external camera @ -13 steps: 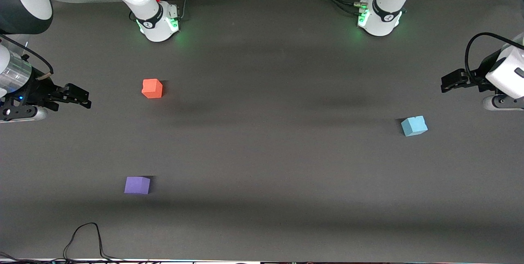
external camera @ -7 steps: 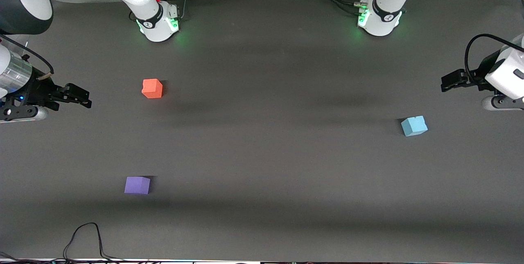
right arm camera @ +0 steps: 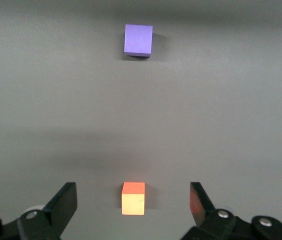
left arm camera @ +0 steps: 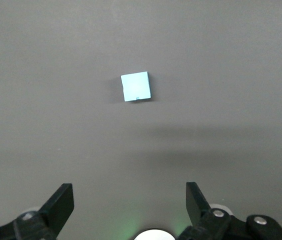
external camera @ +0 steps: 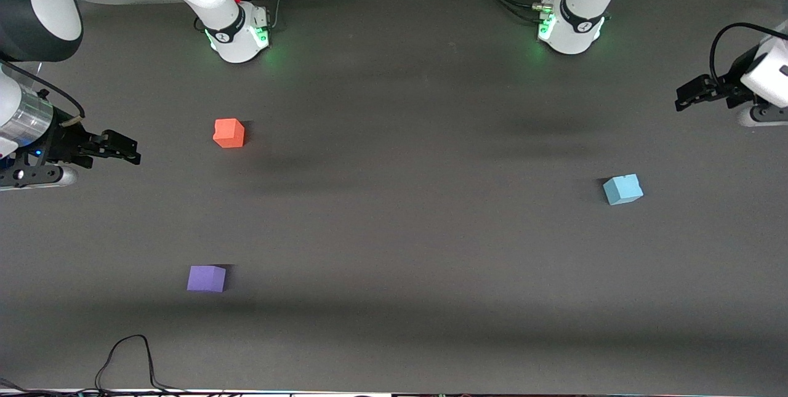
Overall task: Place blue block between orange and purple blocks
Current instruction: 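Lower the left gripper over the light blue cube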
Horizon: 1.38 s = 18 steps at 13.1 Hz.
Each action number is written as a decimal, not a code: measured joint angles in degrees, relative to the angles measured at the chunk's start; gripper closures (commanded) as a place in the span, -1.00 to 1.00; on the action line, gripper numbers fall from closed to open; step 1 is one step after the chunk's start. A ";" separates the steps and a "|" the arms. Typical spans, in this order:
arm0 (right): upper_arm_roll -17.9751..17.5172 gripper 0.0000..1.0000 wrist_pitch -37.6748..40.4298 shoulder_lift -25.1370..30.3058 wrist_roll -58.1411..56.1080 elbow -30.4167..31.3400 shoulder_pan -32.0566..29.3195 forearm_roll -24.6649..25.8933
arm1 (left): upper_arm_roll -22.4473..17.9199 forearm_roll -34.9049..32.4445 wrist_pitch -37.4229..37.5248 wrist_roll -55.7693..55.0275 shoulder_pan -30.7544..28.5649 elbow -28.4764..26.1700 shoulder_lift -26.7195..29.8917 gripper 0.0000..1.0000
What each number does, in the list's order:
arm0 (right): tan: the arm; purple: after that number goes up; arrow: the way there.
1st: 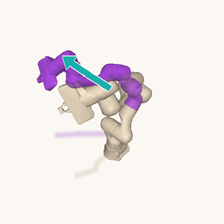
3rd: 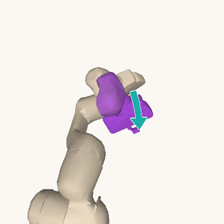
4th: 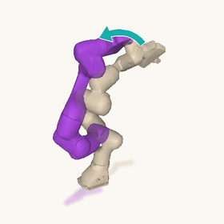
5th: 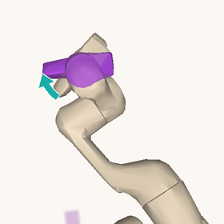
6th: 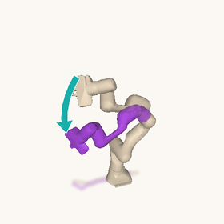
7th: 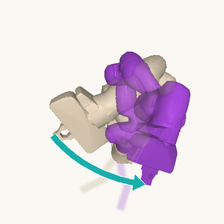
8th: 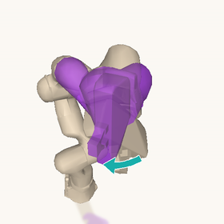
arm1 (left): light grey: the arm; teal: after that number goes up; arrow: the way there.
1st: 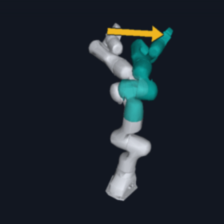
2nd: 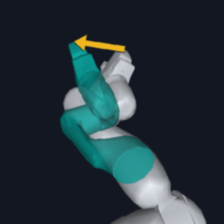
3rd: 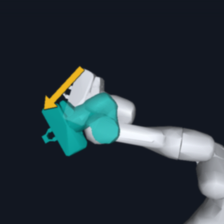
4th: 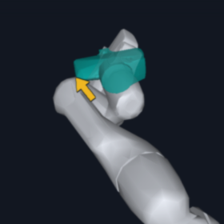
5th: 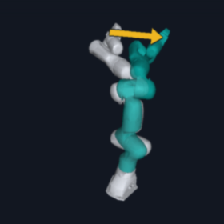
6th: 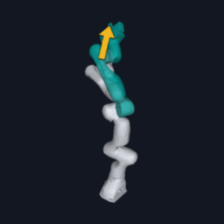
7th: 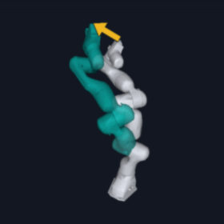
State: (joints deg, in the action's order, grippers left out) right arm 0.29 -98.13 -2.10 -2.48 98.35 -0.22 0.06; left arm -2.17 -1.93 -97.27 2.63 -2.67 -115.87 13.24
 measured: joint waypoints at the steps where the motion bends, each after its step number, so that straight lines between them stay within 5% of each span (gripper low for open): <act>1: 0.00 -1.00 0.01 0.00 0.00 -0.02 0.00 0.00 | -0.02 -0.10 -1.06 0.00 -0.03 -1.02 0.49 -1.00; 6: 0.22 -1.00 -0.08 0.00 0.00 -0.13 -0.10 0.00 | 0.06 -0.16 -10.12 0.01 -0.02 -4.41 -4.99 -1.00; 13: 0.56 -1.00 2.72 -0.01 1.17 -5.06 -0.23 0.00 | 0.04 -0.19 -36.39 0.01 -0.04 -14.14 -17.15 -1.00; 18: 0.46 -1.00 3.66 -0.48 1.60 -6.05 -0.01 -0.07 | 0.02 -0.20 -48.65 0.01 -0.63 -17.81 -23.41 -1.00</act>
State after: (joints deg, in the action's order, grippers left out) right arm 0.75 -94.46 -2.58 -0.89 92.30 -0.22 -0.02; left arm -2.15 -2.13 -145.92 2.64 -3.30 -133.68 -10.17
